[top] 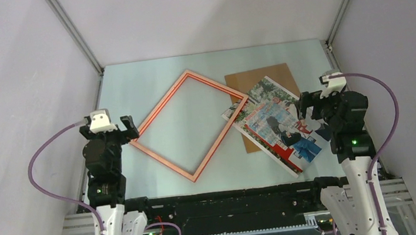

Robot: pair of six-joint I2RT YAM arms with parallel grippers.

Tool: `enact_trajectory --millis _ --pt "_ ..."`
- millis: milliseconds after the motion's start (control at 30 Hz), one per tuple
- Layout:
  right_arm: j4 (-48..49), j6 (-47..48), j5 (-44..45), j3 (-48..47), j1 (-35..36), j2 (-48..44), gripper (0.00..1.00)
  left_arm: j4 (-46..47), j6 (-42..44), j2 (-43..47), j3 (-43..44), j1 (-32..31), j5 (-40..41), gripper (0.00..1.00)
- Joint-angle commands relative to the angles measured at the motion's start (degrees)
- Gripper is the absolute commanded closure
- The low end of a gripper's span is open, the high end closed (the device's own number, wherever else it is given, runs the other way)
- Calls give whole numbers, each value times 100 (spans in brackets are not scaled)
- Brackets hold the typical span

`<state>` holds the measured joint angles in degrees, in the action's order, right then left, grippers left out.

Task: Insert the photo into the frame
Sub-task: Adjust the photo frame at the center of the board.

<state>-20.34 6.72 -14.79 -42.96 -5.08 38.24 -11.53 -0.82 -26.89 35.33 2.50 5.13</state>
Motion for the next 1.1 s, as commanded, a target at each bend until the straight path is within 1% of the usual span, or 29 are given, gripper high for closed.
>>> enact_trajectory --millis 0,100,233,300,433,533,633,667,700,767,800,833,867,900,967,1067 --pt "33 151 -110 7 41 -101 0 -225 325 10 288 -14 -193 2" --pt "-16 185 -4 -69 115 -6 0 -352 396 -161 404 -15 -425 2" --pt "-9 224 252 -104 292 241 0 -424 540 -473 430 -42 -1082 2" --pt "58 287 460 -107 422 418 0 -421 662 -715 471 -77 -1248 2" --pt "222 466 886 -103 569 906 0 -413 923 -1496 814 -131 -1217 2" --pt "290 424 925 -107 671 1247 0 -412 1077 -2427 1197 -159 -1241 2" --pt "293 360 883 -105 809 1467 0 -426 1206 -3336 1842 -192 -1150 2" --pt "293 376 904 -107 861 1548 0 -428 1244 -3838 2133 -283 -1017 2" --pt "274 431 986 -105 957 1602 0 -435 1269 -4081 2297 -384 -918 2" --pt "284 483 1145 -107 1090 1649 0 -498 1386 -5128 2804 -483 -457 2" --pt "298 494 1180 -107 1125 1668 0 -551 1493 -5390 3164 -507 -331 2" --pt "310 509 1248 -107 1172 1697 0 -688 1552 -5929 3349 -558 -133 2" --pt "315 525 1271 -107 1217 1705 0 -874 1656 -6177 3735 -604 -50 1" --pt "312 541 1317 -105 1236 1711 0 -964 1704 -6666 3907 -621 97 2" --pt "311 551 1366 -107 1259 1709 0 -1190 1863 -7304 4467 -674 229 3" --pt "262 545 1404 -100 1277 1686 0 -1586 2132 -8037 5049 -720 345 4"
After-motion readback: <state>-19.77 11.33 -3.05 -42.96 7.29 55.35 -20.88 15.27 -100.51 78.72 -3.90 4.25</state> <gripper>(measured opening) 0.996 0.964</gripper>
